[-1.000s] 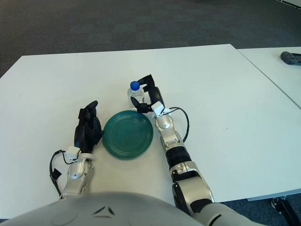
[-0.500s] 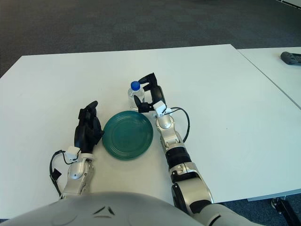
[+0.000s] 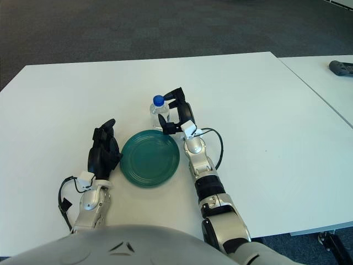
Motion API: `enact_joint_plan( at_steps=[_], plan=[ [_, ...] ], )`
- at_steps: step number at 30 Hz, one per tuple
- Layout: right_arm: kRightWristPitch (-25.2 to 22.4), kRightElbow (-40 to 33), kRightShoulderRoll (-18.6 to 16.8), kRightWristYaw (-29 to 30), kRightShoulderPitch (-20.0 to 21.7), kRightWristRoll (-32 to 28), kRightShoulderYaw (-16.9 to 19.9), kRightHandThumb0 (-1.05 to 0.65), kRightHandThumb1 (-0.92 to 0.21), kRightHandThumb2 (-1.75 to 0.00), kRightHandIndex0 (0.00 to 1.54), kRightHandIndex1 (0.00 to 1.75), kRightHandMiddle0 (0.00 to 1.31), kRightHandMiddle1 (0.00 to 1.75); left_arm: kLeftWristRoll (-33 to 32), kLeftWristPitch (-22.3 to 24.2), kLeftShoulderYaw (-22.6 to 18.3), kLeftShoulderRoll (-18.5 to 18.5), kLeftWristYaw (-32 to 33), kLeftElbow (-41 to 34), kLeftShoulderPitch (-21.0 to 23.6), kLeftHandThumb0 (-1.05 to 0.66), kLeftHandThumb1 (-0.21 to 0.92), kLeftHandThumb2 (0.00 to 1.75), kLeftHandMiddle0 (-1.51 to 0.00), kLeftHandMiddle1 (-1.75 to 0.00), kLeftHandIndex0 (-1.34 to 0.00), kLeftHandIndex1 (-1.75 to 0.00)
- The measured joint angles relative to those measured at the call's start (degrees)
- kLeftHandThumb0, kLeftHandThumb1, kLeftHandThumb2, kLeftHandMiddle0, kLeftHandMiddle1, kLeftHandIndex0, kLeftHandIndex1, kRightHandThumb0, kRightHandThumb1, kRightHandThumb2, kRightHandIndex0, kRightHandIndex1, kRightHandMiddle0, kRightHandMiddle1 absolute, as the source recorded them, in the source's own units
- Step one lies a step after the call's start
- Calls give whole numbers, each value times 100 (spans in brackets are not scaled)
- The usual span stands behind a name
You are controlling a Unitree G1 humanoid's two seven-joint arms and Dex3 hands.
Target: Put the bottle into the plate.
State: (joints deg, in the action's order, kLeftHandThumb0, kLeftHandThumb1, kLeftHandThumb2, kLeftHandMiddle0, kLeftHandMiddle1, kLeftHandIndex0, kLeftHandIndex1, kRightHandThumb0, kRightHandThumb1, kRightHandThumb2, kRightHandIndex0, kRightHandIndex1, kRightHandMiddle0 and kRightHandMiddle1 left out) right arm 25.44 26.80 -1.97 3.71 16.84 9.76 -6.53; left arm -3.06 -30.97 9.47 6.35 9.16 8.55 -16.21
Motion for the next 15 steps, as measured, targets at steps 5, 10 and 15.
enact_joint_plan(
  at_steps=[5,10,15],
  plan=[
    [-20,-46,2,1,-21,7,0,-50,-23,-142,119,175,67,175,-9,0,0,0,0,0,0,-85,92,74,-59,-1,-13,-93],
    [-39,-89,14,-18,-53,10,-3,-50,-23,-142,118,175,68,175,-10,0,0,0,0,2,3,-84,92,75,-59,-1,-13,-93],
    [-235,-211,127,-531,-53,-216,-35,-43,-52,-100,59,175,50,169,0,-3,1,0,1,7,4,-83,92,76,-59,-1,-14,-93]
  ],
)
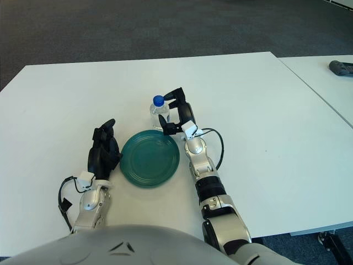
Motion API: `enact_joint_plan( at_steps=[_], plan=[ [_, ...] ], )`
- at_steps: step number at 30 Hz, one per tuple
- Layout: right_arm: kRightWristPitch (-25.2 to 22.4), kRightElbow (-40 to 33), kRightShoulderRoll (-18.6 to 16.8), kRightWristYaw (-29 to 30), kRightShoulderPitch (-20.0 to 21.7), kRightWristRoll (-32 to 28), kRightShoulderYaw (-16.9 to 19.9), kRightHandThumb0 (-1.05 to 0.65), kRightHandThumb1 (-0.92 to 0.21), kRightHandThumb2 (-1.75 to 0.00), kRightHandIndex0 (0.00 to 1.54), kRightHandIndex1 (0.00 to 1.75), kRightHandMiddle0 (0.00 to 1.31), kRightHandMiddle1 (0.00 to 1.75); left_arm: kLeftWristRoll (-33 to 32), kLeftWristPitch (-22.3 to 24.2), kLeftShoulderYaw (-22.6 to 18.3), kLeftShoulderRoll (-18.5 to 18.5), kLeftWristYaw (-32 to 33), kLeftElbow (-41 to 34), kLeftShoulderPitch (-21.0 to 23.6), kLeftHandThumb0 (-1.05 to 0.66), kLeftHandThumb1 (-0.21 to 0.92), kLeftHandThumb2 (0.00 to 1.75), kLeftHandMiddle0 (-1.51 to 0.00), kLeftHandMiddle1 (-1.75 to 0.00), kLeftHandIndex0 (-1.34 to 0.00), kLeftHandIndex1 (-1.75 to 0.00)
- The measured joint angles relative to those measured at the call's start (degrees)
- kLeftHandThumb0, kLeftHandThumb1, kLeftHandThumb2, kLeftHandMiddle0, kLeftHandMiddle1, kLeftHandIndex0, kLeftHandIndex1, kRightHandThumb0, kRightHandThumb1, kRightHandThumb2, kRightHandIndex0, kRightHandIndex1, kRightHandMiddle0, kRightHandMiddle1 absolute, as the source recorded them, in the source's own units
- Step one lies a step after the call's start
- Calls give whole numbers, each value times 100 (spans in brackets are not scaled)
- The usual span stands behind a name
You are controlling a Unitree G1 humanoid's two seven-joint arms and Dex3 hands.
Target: Put the bottle into the plate.
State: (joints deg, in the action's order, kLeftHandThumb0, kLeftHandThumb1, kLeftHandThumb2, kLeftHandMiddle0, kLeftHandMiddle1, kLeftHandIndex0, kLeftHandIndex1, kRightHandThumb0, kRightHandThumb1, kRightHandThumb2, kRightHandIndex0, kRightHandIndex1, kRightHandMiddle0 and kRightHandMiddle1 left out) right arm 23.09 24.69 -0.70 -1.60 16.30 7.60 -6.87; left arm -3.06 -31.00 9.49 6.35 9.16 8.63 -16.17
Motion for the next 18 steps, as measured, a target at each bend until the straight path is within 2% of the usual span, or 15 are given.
enact_joint_plan(
  at_steps=[1,2,3,5,9,11,12,18],
  plan=[
    [-33,-19,34,-127,3,-32,-16,-42,-55,-95,53,175,49,168,8,0,2,0,2,2,1,-83,92,76,-59,-1,-14,-93],
    [-54,-36,82,-236,7,-39,-42,-60,-68,-77,38,146,32,148,17,0,4,0,4,3,1,-83,92,76,-59,-1,-14,-93],
    [-68,-41,159,-354,16,-24,-88,-66,-73,-69,35,133,26,140,29,0,5,0,15,4,2,-83,92,76,-59,-1,-14,-93],
    [-77,-41,303,-544,40,33,-187,-86,-84,-49,25,88,11,113,54,0,10,0,45,8,3,-83,92,76,-59,-1,-14,-93],
    [-38,247,640,-819,269,262,-393,-99,-90,-36,22,41,2,83,133,0,27,0,102,22,3,-83,92,76,-58,-1,-14,-93],
    [25,558,746,-826,490,369,-440,-101,-91,-36,21,33,1,77,134,0,47,0,104,29,2,-83,92,76,-58,0,-14,-93],
    [15,682,796,-786,582,455,-462,-103,-92,-38,21,22,1,68,134,0,59,0,104,29,2,-84,92,76,-58,0,-14,-93],
    [-244,1002,1040,-513,796,940,-612,-105,-92,-45,17,8,0,48,133,0,101,0,130,12,0,-85,92,75,-58,0,-13,-93]
  ],
)
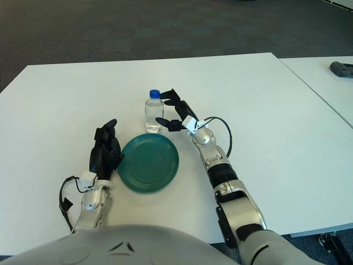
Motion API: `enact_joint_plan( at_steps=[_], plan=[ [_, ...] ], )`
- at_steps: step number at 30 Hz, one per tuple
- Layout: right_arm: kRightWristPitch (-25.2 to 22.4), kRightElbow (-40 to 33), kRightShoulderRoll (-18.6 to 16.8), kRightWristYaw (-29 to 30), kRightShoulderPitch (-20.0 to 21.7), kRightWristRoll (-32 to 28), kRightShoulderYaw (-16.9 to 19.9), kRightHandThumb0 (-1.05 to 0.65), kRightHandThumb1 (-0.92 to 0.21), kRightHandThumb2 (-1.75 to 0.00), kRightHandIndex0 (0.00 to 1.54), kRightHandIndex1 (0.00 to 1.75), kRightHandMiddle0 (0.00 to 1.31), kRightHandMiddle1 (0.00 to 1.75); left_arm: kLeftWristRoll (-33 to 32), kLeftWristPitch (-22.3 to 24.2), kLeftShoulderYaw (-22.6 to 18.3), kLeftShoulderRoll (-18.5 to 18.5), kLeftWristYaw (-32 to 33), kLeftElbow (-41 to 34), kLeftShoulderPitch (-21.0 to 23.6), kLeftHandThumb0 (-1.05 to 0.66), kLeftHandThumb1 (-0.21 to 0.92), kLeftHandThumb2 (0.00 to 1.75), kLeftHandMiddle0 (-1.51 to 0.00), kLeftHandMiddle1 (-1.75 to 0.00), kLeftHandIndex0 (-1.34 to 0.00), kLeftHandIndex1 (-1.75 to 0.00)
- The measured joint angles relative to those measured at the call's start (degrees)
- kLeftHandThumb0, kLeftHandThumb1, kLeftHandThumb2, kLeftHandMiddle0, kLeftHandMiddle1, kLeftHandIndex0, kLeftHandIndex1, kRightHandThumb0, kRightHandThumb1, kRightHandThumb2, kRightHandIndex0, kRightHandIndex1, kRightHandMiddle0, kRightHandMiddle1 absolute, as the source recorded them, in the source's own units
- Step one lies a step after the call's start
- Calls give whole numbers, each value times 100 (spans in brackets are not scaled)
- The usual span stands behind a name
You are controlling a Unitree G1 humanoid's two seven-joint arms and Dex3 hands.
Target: Put the bottle into the plate.
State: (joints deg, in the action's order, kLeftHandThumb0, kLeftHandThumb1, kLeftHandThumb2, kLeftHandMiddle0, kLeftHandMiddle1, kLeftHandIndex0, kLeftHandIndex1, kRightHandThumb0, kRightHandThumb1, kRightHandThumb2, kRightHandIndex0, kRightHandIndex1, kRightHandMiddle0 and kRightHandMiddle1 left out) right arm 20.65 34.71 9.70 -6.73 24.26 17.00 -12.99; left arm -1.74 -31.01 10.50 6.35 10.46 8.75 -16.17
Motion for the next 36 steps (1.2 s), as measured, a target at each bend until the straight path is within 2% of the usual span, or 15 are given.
enact_joint_plan(
  at_steps=[9,18,25,36],
  plan=[
    [-332,173,93,-38,-32,251,-199,-105,-92,-50,12,2,0,28,42,-2,158,-8,125,-19,-27,-86,92,75,-55,0,-10,-92],
    [-874,-200,375,-689,66,230,-205,-105,-92,-52,2,0,0,3,331,18,357,-16,375,-202,-222,-87,92,78,-54,0,-9,-93],
    [-1140,-517,625,-1118,64,227,-219,-105,-92,-53,0,0,0,0,485,114,397,-20,579,-233,-253,-86,92,78,-55,0,-8,-93],
    [-1266,-902,900,-1740,19,135,-225,-105,-92,-54,0,0,0,0,581,150,589,-50,764,-259,-280,-87,92,79,-55,0,-7,-93]
  ],
)
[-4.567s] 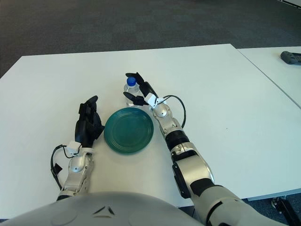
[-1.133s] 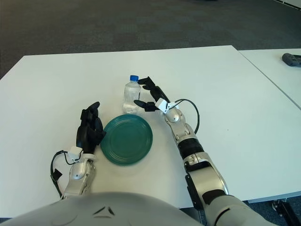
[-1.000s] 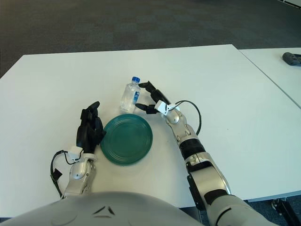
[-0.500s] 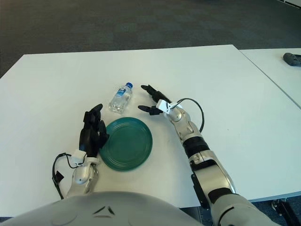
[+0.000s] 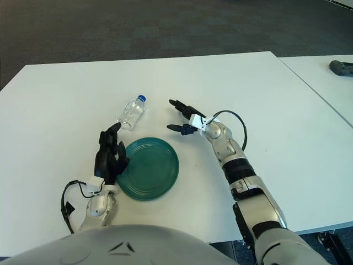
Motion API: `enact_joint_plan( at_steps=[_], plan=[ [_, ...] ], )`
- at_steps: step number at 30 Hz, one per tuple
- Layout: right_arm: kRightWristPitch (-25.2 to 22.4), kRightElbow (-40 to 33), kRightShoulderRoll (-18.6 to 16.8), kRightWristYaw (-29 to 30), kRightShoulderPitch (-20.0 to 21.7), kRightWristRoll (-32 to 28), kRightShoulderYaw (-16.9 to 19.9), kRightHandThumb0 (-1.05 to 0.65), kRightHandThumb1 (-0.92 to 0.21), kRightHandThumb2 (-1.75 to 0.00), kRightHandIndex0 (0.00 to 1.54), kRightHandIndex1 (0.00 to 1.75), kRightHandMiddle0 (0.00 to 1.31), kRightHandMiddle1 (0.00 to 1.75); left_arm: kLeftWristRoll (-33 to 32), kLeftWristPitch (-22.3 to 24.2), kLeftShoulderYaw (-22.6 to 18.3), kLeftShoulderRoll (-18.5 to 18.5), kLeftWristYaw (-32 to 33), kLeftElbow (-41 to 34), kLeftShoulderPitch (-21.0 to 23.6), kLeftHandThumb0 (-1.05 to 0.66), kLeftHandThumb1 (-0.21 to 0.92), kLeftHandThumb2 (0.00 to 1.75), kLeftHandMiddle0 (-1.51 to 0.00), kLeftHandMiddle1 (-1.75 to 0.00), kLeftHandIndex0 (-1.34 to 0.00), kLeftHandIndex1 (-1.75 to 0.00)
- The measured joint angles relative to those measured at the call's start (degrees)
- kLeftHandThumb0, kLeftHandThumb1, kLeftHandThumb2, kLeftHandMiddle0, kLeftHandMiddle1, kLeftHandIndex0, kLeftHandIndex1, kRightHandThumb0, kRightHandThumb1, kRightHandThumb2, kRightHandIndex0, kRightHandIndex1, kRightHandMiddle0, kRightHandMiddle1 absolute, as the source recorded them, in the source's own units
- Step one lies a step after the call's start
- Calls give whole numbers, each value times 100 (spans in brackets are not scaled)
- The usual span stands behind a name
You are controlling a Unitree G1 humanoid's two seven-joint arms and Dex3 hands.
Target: Put the bottle into the plate.
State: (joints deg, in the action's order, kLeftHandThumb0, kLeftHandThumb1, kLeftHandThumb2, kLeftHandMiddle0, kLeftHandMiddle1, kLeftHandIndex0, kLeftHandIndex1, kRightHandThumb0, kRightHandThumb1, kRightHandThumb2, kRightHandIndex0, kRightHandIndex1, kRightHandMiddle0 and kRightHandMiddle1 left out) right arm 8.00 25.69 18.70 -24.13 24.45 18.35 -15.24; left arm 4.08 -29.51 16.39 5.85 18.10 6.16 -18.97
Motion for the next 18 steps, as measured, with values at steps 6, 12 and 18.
enact_joint_plan(
  at_steps=[6,12,18],
  plan=[
    [-3,-125,49,-129,-60,-103,7,-105,-92,-55,0,0,0,0,5,53,55,-11,68,-34,-20,-87,92,79,-55,-1,-7,-93],
    [-3,-184,52,-161,-85,-160,19,-105,-92,-57,1,0,0,0,66,58,57,-14,133,-34,-17,-88,92,77,-55,-1,-6,-93],
    [11,-182,51,-153,-105,-192,26,-105,-92,-58,3,1,2,1,389,397,45,-19,350,-144,-17,-87,92,75,-52,0,-6,-93]
  ],
)
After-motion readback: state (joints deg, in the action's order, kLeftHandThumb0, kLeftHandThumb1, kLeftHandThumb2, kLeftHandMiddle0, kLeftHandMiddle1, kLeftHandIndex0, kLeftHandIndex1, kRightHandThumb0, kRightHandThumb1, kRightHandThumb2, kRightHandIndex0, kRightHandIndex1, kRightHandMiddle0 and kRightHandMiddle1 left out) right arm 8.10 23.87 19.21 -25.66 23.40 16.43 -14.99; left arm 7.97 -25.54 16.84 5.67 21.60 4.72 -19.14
